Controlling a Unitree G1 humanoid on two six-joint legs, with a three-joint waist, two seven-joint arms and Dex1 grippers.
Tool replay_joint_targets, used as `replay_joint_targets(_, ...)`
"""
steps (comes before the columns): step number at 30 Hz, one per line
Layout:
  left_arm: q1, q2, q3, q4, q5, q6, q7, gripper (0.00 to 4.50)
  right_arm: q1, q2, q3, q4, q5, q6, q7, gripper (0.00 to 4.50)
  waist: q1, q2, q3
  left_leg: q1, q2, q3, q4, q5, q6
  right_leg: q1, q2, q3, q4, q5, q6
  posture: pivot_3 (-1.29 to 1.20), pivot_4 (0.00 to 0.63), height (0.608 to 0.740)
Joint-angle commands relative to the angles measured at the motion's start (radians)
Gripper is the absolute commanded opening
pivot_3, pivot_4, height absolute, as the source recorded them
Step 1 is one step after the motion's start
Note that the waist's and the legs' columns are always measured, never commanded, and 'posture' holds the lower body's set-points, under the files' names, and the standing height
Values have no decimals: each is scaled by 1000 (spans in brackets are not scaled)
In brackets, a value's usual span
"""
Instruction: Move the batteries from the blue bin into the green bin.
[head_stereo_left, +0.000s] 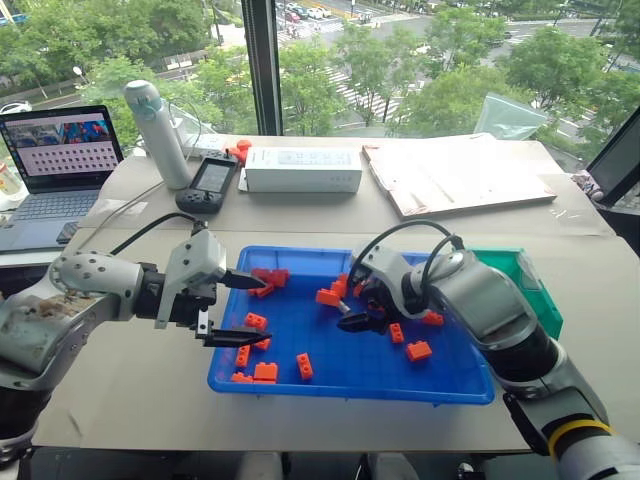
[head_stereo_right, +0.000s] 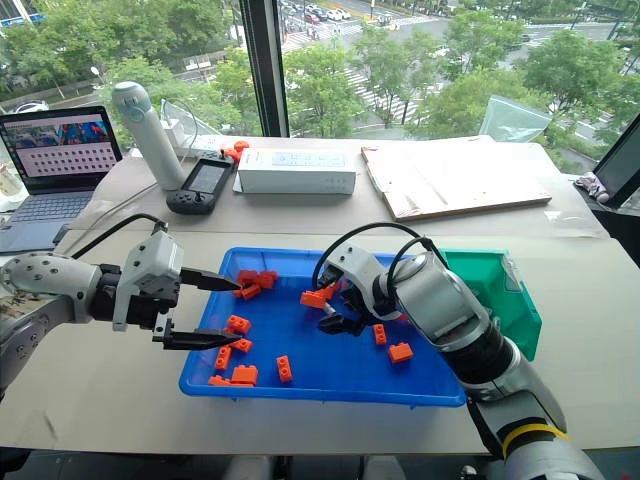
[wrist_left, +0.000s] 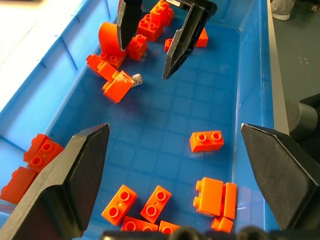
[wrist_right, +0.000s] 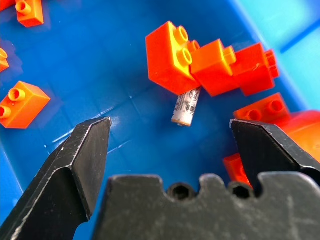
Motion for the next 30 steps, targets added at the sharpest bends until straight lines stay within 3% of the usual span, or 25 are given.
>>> replay_joint_targets(1,-16,17,25,-23,8,-10,-2,4500,10,53,-41,21,12,2,-101,4197,1,0,0,0,0,0,0,0,0,0,0,0,1,0,0,0,150,740)
replay_joint_targets(3,-13,20,25,-28,14,-14,1,4500,24,73,-39,59,10,-30,-143,3745,2,0,0,0,0,0,0,1,0,0,0,0,2,0,1,0,150,740)
replay_joint_targets(5,-11,23,25,-30,17,-14,1,4500,28,99,-53,94,13,-47,-179,3745,1,-1,0,0,0,0,1,0,-1,-1,0,0,2,0,1,0,150,740)
replay_joint_targets(8,-13,25,27,-29,18,-12,2,4500,39,111,-33,150,11,-102,-219,2989,0,-1,-1,0,0,0,1,0,-1,-1,0,0,2,0,1,0,150,740)
replay_joint_targets(16,-24,27,23,-15,28,-12,-6,4500,49,50,30,149,50,-187,-202,268,0,-2,-1,0,0,0,1,0,-1,-1,0,0,2,0,1,0,150,740)
replay_joint_targets(22,-39,7,5,-8,34,-18,-8,4500,66,-269,175,-71,121,-398,78,254,2,-2,-1,0,-1,0,1,0,-1,0,0,0,-1,-1,1,0,150,740)
replay_joint_targets(30,-67,-33,-9,1,26,-15,-12,4500,111,-515,-55,-172,282,-480,283,254,0,-3,-1,-1,0,0,0,0,-1,-1,0,1,0,-2,0,0,150,740)
